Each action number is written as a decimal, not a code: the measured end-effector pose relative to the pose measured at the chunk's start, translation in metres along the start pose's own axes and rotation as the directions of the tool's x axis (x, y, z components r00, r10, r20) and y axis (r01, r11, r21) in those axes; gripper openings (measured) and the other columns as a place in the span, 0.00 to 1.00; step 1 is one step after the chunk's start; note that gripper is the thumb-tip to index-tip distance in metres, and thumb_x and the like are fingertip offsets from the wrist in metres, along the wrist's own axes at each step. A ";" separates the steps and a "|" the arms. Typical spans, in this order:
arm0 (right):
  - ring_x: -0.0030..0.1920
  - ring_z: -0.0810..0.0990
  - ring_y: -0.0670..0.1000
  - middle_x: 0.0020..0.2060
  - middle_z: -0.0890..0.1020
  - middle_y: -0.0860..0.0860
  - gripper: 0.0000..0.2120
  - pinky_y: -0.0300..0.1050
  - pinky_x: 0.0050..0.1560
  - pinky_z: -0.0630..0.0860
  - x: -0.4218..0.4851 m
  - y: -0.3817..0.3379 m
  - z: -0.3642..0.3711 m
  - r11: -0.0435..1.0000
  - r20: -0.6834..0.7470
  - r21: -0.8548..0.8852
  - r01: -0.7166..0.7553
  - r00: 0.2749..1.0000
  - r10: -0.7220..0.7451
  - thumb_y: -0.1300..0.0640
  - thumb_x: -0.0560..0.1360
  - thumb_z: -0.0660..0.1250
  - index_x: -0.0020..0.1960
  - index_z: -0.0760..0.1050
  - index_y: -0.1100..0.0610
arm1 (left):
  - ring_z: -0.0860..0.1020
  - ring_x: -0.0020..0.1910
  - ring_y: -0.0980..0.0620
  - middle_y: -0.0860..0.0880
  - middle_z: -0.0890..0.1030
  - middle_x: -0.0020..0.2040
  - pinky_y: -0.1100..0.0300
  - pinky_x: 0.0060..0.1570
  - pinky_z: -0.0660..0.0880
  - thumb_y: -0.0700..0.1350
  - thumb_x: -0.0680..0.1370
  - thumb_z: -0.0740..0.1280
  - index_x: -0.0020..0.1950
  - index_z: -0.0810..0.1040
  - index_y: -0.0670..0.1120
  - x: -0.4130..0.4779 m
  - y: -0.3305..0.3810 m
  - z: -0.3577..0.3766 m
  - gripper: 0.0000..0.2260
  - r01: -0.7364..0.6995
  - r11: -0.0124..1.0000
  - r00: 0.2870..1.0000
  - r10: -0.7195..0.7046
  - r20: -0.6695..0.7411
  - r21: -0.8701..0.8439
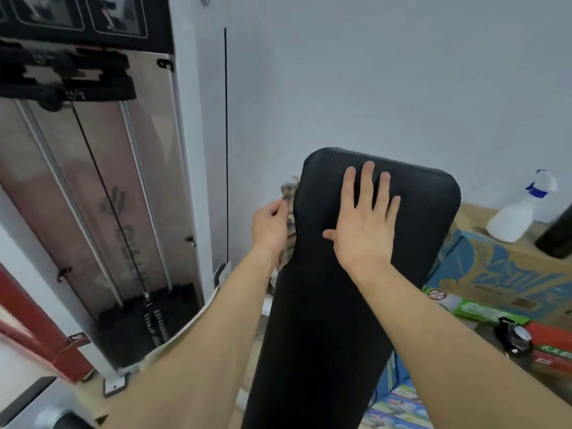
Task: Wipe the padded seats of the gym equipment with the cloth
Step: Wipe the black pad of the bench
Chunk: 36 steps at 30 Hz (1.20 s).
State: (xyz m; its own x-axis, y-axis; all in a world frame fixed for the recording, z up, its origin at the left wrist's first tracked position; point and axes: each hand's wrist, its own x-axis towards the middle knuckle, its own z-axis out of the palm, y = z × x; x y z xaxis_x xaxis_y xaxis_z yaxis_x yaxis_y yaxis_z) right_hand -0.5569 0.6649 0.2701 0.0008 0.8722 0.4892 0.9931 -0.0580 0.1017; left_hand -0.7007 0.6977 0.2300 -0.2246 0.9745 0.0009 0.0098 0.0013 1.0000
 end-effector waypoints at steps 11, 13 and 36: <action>0.79 0.41 0.66 0.80 0.41 0.60 0.60 0.68 0.76 0.52 0.001 0.004 -0.001 1.000 0.020 0.009 0.020 1.000 -0.020 0.42 0.69 0.76 0.81 0.37 0.57 | 0.72 0.30 0.54 0.56 0.74 0.28 0.60 0.34 0.71 0.44 0.81 0.61 0.43 0.84 0.50 0.034 0.098 0.026 0.14 -0.226 0.972 0.973 0.228 -0.024 0.064; 0.79 0.42 0.66 0.80 0.41 0.60 0.60 0.69 0.76 0.52 0.001 0.004 -0.001 1.000 0.016 0.019 0.024 1.000 -0.025 0.42 0.68 0.77 0.81 0.37 0.57 | 0.76 0.35 0.54 0.56 0.78 0.33 0.60 0.41 0.74 0.42 0.81 0.62 0.50 0.86 0.48 0.036 0.114 0.031 0.12 -0.377 0.905 0.926 0.371 0.069 0.194; 0.73 0.62 0.61 0.75 0.62 0.59 0.35 0.57 0.70 0.65 -0.016 0.147 -0.037 0.932 -0.007 0.247 -0.265 0.961 0.275 0.51 0.76 0.64 0.78 0.55 0.60 | 0.78 0.59 0.45 0.48 0.82 0.60 0.51 0.59 0.73 0.45 0.84 0.59 0.64 0.82 0.50 -0.016 0.143 0.127 0.14 -0.727 0.351 0.681 0.484 0.550 0.590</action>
State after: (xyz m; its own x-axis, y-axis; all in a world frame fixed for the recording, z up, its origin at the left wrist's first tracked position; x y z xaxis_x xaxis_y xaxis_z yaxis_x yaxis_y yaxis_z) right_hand -0.4155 0.6242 0.3096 0.2735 0.8190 0.5044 0.9543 -0.1655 -0.2488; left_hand -0.5721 0.7105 0.3714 0.3878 0.7874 0.4793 0.7419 -0.5752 0.3447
